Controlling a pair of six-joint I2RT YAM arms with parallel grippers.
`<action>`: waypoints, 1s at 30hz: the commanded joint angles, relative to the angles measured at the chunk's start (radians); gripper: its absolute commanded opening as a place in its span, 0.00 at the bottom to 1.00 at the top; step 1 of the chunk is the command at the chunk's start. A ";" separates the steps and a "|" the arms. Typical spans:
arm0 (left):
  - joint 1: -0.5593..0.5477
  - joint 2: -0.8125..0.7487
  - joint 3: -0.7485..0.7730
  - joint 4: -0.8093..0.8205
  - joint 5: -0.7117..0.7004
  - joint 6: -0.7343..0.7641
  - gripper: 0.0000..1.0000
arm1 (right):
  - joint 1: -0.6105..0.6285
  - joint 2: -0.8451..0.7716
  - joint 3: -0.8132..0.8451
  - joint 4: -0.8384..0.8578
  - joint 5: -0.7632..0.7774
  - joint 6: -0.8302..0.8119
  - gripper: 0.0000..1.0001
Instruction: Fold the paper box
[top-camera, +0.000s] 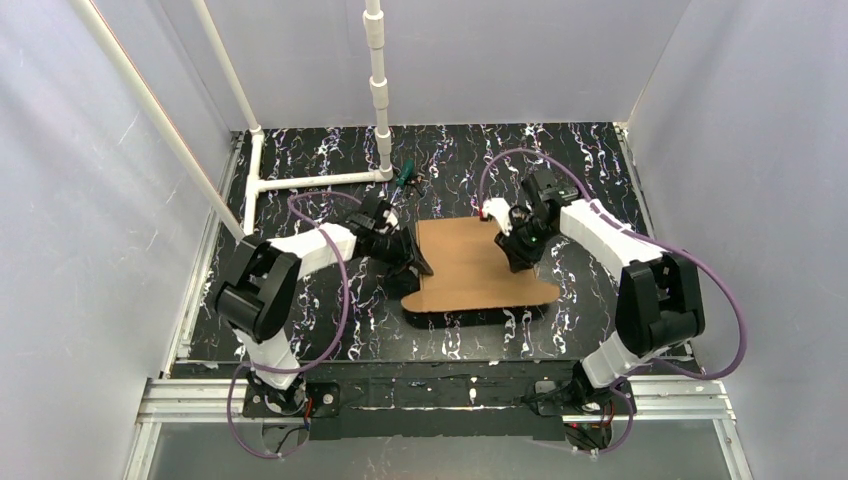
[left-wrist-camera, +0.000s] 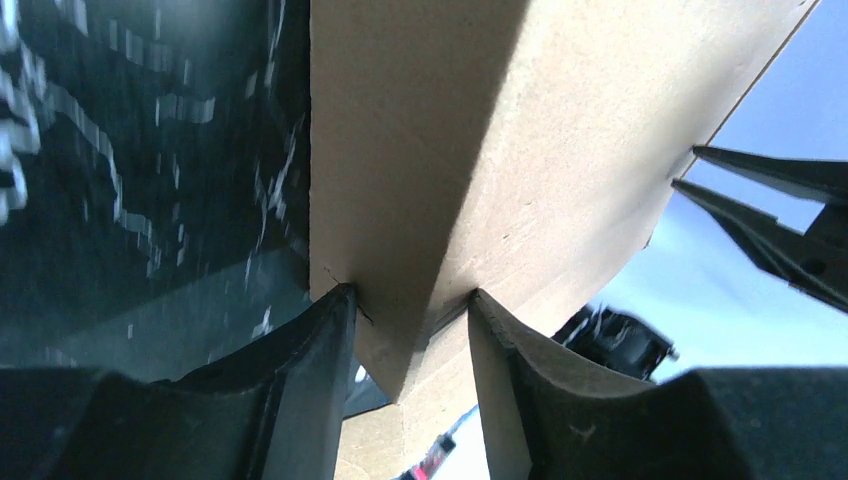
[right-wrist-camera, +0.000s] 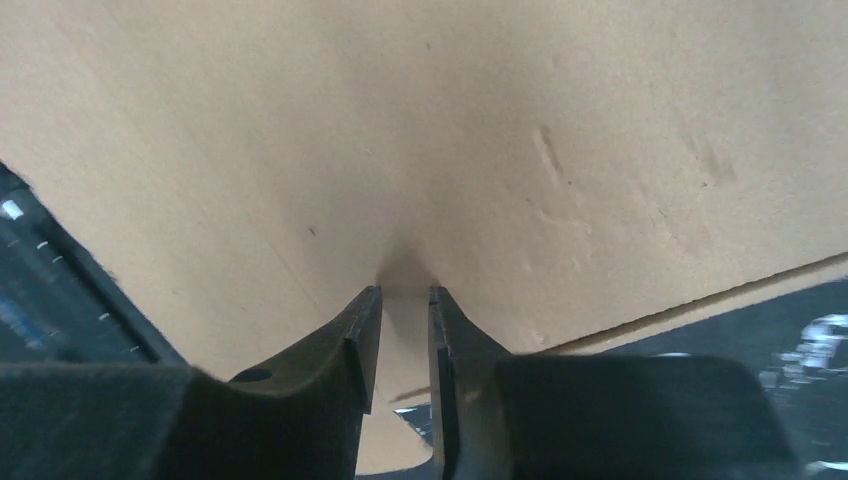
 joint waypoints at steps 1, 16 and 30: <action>0.031 0.107 0.121 -0.029 -0.203 0.020 0.43 | -0.007 0.021 0.143 0.032 0.039 -0.053 0.41; 0.180 -0.340 0.086 -0.165 -0.254 0.308 0.95 | 0.062 -0.284 -0.106 0.102 -0.221 -0.447 0.91; 0.198 -0.359 -0.183 -0.088 -0.020 0.283 0.42 | -0.236 -0.449 -0.236 0.146 0.031 -0.200 0.20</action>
